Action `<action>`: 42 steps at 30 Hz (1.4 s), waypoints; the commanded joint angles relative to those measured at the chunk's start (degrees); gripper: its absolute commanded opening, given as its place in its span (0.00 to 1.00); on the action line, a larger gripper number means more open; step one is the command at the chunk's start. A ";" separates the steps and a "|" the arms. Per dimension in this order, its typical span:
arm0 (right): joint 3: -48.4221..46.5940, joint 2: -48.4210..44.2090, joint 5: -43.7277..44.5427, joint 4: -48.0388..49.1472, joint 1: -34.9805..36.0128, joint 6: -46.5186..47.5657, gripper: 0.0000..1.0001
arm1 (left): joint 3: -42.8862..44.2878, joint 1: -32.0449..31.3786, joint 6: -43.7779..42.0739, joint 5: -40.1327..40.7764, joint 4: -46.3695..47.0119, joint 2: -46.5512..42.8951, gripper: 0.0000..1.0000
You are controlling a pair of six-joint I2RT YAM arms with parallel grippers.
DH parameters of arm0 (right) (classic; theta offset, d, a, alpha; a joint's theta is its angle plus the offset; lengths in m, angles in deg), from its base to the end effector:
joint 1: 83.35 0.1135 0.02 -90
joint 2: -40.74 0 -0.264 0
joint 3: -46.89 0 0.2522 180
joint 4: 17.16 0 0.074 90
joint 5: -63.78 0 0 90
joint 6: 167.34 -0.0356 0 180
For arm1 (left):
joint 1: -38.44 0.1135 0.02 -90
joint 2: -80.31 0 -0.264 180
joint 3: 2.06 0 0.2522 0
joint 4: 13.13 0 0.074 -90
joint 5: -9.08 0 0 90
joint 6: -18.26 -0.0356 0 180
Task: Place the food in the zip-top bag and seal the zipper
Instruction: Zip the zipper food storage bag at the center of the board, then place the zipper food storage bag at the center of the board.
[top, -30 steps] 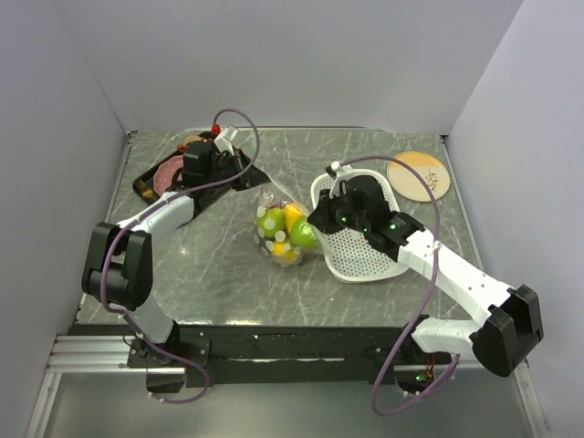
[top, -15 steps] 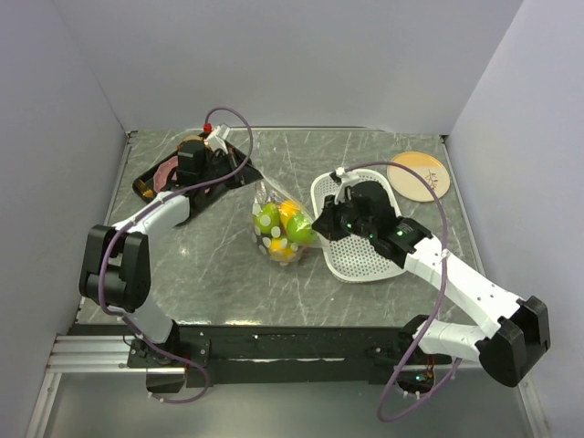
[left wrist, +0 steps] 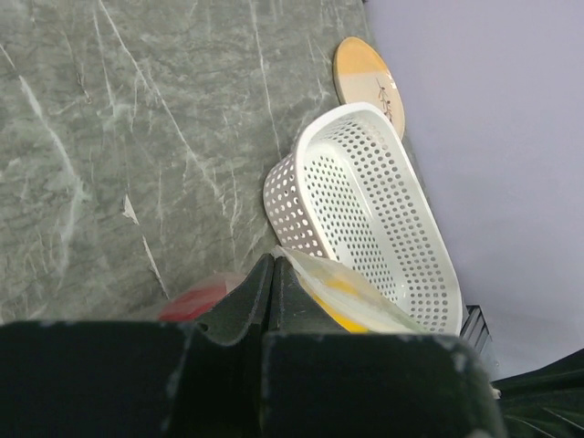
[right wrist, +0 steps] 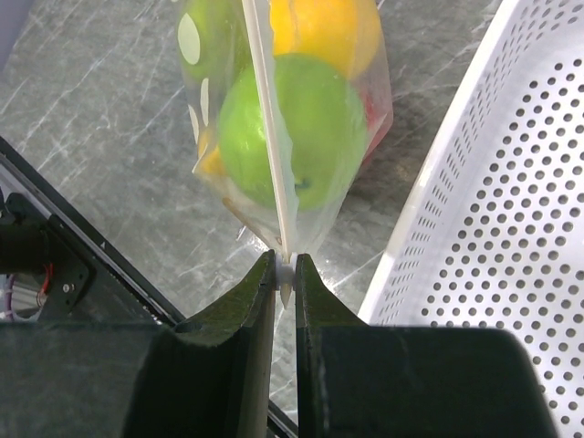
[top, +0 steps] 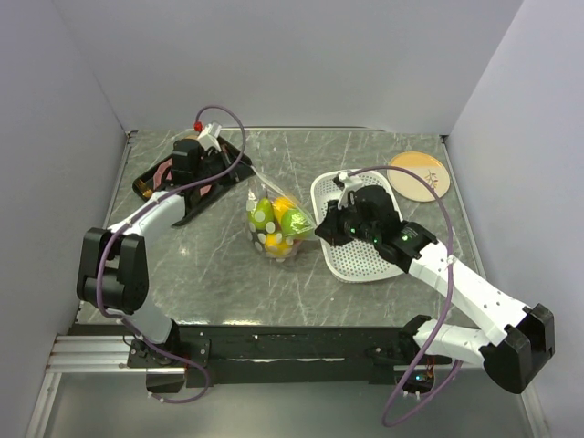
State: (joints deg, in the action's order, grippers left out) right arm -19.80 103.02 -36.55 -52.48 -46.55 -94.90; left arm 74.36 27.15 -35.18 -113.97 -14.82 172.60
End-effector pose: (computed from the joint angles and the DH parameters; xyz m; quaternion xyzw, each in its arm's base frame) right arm 0.1901 0.1502 0.3106 -0.1886 0.8468 0.2940 0.4011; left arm 0.3611 -0.0919 0.2770 -0.0052 0.7915 -0.4395 0.4247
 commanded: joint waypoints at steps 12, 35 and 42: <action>2.39 -2.69 0.04 -1.56 0.65 -1.24 0.11 | 0.02 1.53 -2.37 1.27 5.13 -3.08 0.01; -2.18 -4.80 25.00 1.70 -6.72 -8.97 0.90 | 0.63 -0.75 -8.96 4.84 -7.41 -14.94 0.99; -0.08 -2.78 18.80 5.10 -20.52 -7.76 0.93 | 4.50 -0.84 -8.78 14.95 -14.88 -16.96 0.99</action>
State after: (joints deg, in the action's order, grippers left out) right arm -19.58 99.81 -15.81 -51.13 -62.18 -103.47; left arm 75.43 26.49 -42.76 -106.11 -25.29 158.56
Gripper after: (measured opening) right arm 0.929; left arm 0.993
